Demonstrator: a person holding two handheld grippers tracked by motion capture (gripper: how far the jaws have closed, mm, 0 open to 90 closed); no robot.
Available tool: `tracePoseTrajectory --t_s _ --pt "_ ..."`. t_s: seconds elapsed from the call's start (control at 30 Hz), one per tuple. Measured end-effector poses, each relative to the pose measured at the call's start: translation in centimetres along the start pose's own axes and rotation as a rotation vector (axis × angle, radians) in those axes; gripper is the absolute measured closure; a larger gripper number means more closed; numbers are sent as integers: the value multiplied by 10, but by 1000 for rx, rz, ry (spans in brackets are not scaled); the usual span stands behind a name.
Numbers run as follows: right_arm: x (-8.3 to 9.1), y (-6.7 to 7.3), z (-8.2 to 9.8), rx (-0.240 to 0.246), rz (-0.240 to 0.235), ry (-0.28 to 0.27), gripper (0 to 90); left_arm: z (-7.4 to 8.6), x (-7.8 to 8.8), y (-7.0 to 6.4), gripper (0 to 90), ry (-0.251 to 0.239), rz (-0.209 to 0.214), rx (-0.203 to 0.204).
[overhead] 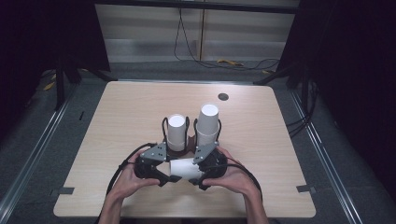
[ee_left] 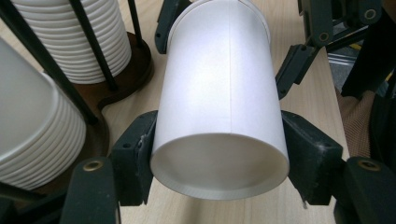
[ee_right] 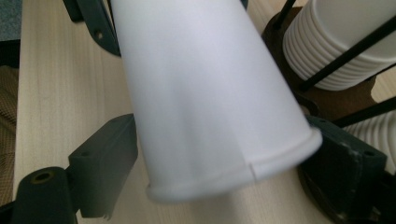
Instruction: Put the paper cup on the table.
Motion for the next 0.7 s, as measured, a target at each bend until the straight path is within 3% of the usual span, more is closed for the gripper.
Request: tracePoseTrajectory --t_s 0.27,0.37,0.47,0.7 --pt "4 -2 6 -48 -8 0 148 2 9 2 339 -44 -20 16" --pt "5 -3 9 -64 7 -20 149 2 11 1 339 -87 -22 42" --pt "3 -4 15 -97 3 -20 142 1 13 1 338 -120 -18 41" --pt "3 -4 24 -141 31 -82 146 2 14 0 337 -167 -18 32"
Point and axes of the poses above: each handheld gripper's, and its own axes: x roughly backward along the jaws, z roughly out of its underside, y roughly to its left, the point moved 9 cm from there along -x, roughly forward along the jaws, and after that the axes turned 2 degrees about -y, right-handed, at the moved point
